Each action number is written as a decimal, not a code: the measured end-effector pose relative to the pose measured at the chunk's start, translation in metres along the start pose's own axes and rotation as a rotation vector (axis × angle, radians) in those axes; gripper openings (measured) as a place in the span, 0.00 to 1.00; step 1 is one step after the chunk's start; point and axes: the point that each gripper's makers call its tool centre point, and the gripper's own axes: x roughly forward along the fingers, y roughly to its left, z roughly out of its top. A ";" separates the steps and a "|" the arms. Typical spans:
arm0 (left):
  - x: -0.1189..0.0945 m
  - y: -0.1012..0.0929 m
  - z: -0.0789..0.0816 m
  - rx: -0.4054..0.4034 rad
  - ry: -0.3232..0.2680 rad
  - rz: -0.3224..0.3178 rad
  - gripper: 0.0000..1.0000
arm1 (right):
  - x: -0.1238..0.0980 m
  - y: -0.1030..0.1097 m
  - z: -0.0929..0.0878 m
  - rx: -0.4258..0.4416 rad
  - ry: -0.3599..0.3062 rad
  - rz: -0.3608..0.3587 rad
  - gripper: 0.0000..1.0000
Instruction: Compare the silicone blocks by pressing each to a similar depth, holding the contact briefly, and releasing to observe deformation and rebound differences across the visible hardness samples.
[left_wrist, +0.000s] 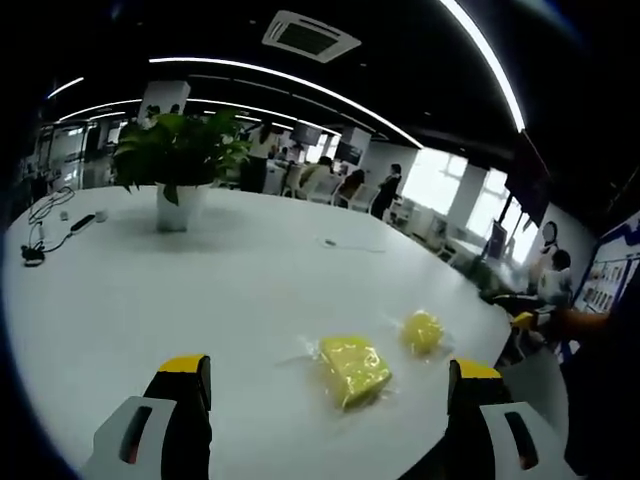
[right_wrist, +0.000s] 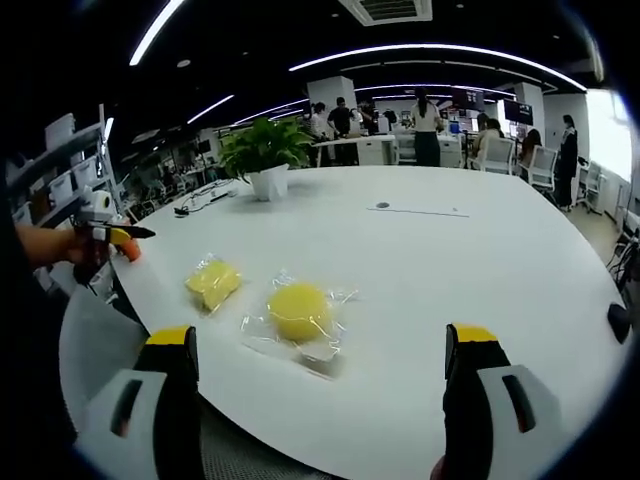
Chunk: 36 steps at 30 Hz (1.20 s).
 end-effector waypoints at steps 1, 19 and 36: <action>0.001 0.000 0.000 0.000 0.001 -0.001 1.00 | -0.001 0.000 0.000 -0.001 0.000 -0.003 0.96; 0.029 -0.010 0.007 -0.049 0.034 -0.053 1.00 | -0.002 0.012 0.002 -0.023 -0.013 0.013 0.96; 0.093 0.034 -0.017 -0.324 0.127 -0.036 0.88 | 0.005 0.026 0.006 -0.016 -0.029 0.051 0.96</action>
